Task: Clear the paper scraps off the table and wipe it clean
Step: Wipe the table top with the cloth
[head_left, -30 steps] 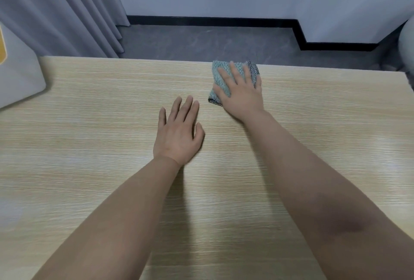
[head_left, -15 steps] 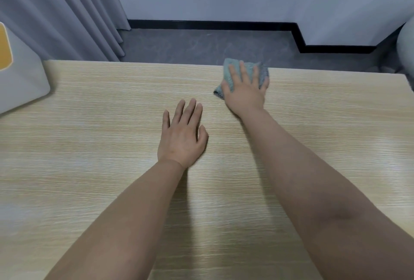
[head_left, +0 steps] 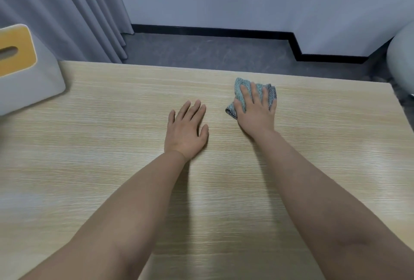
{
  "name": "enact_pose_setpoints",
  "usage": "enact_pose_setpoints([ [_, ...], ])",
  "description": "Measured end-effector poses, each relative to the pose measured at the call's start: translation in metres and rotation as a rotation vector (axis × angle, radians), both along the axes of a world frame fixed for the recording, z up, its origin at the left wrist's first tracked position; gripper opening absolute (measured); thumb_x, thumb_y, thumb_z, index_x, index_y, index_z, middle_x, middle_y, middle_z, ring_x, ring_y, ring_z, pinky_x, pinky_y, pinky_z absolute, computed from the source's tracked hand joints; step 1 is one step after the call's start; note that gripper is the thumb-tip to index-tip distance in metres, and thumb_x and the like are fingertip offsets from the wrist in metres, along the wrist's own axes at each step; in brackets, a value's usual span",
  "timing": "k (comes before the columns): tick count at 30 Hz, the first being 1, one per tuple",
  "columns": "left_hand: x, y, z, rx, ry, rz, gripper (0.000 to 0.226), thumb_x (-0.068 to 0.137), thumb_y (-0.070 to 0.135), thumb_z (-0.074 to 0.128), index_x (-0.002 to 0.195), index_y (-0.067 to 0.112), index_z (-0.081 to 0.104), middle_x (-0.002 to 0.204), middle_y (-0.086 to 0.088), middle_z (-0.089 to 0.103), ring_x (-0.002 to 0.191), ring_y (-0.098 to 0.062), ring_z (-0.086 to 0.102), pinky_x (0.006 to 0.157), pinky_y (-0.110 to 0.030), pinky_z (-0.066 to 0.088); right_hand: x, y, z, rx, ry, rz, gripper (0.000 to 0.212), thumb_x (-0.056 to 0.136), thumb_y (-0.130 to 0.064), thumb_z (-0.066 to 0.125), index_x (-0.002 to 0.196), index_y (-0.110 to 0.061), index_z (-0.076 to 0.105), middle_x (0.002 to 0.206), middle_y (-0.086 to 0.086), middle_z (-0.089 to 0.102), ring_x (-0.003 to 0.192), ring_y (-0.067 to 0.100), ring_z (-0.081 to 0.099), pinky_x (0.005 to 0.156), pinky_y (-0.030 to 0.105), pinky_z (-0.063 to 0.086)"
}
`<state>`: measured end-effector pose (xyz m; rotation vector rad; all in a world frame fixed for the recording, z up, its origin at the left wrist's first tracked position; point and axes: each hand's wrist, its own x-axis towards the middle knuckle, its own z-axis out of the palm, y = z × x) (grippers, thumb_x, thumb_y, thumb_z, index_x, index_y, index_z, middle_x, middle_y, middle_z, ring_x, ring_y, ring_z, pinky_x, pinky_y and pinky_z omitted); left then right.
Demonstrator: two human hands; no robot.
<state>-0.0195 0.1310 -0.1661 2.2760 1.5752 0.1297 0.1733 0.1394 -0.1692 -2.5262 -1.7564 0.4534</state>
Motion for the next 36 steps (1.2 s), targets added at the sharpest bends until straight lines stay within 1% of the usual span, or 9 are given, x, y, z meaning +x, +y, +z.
enact_pose_setpoints([
  [3, -0.008, 0.006, 0.006, -0.033, -0.063, -0.022, 0.054, 0.096, 0.039, 0.037, 0.148, 0.027, 0.027, 0.156, 0.013, 0.018, 0.144, -0.008, 0.008, 0.117, -0.037, 0.002, -0.013, -0.009, 0.001, -0.022, -0.001, -0.015, 0.055, 0.099, -0.052, 0.011, 0.15, -0.036, -0.003, 0.158, -0.009, -0.011, 0.145, 0.022, -0.017, 0.115, 0.05, -0.012],
  [5, -0.022, 0.012, 0.01, -0.023, -0.047, -0.053, 0.055, 0.096, 0.039, 0.038, 0.148, 0.026, 0.027, 0.155, 0.011, 0.022, 0.143, -0.009, 0.013, 0.117, -0.036, 0.004, -0.02, -0.014, 0.002, -0.031, -0.001, -0.018, 0.055, 0.099, -0.051, 0.011, 0.149, -0.036, -0.004, 0.158, -0.008, -0.012, 0.144, 0.023, -0.018, 0.115, 0.05, -0.013],
  [9, -0.064, 0.029, 0.016, -0.025, 0.049, -0.024, 0.058, 0.097, 0.043, 0.035, 0.15, 0.026, 0.02, 0.158, 0.008, 0.013, 0.145, -0.013, 0.005, 0.118, -0.042, 0.005, -0.04, -0.018, 0.002, -0.053, -0.013, -0.021, 0.056, 0.098, -0.052, 0.01, 0.149, -0.035, -0.008, 0.158, -0.006, -0.014, 0.144, 0.026, -0.02, 0.115, 0.053, -0.012],
  [12, -0.095, 0.039, 0.017, -0.035, 0.083, 0.009, 0.058, 0.097, 0.044, 0.034, 0.15, 0.026, 0.019, 0.158, 0.007, 0.011, 0.146, -0.014, 0.002, 0.118, -0.043, 0.005, -0.061, -0.015, 0.001, -0.038, -0.025, -0.001, 0.056, 0.098, -0.052, 0.011, 0.149, -0.035, -0.007, 0.158, -0.006, -0.014, 0.143, 0.027, -0.02, 0.114, 0.054, -0.011],
  [19, -0.149, 0.052, 0.015, -0.053, 0.109, -0.077, 0.059, 0.096, 0.047, 0.038, 0.149, 0.027, 0.022, 0.158, 0.006, 0.013, 0.145, -0.013, 0.007, 0.118, -0.041, 0.01, -0.134, 0.008, 0.0, 0.01, -0.022, 0.137, 0.056, 0.098, -0.053, 0.012, 0.15, -0.036, -0.001, 0.159, -0.008, -0.01, 0.144, 0.024, -0.019, 0.114, 0.053, -0.014],
  [24, -0.161, 0.051, 0.013, -0.002, 0.073, -0.075, 0.058, 0.094, 0.049, 0.041, 0.147, 0.029, 0.028, 0.156, 0.008, 0.02, 0.144, -0.012, 0.012, 0.117, -0.042, 0.012, -0.13, 0.026, 0.001, 0.018, 0.007, 0.15, 0.058, 0.095, -0.06, 0.017, 0.149, -0.041, 0.005, 0.159, -0.011, -0.008, 0.144, 0.019, -0.019, 0.115, 0.049, -0.014],
  [28, -0.164, 0.052, 0.011, 0.013, 0.091, -0.098, 0.058, 0.094, 0.051, 0.038, 0.147, 0.031, 0.025, 0.156, 0.009, 0.019, 0.145, -0.012, 0.011, 0.117, -0.041, 0.012, -0.1, 0.035, 0.001, 0.015, -0.015, 0.017, 0.06, 0.095, -0.061, 0.018, 0.149, -0.04, 0.004, 0.159, -0.01, -0.006, 0.145, 0.021, -0.017, 0.115, 0.048, -0.013],
  [32, -0.164, 0.05, 0.008, 0.024, 0.084, -0.092, 0.058, 0.094, 0.052, 0.037, 0.147, 0.033, 0.025, 0.156, 0.011, 0.017, 0.145, -0.01, 0.009, 0.118, -0.04, 0.01, -0.066, 0.034, 0.002, -0.004, -0.021, -0.134, 0.061, 0.094, -0.061, 0.016, 0.15, -0.038, 0.004, 0.159, -0.007, -0.008, 0.145, 0.022, -0.016, 0.116, 0.051, -0.01],
  [36, -0.164, 0.049, 0.006, 0.026, 0.075, -0.09, 0.057, 0.094, 0.051, 0.037, 0.147, 0.032, 0.025, 0.157, 0.011, 0.017, 0.145, -0.01, 0.009, 0.118, -0.041, 0.008, -0.073, 0.04, 0.0, -0.009, -0.026, -0.238, 0.058, 0.096, -0.056, 0.014, 0.15, -0.037, 0.003, 0.159, -0.005, -0.009, 0.145, 0.025, -0.015, 0.114, 0.056, -0.01],
])
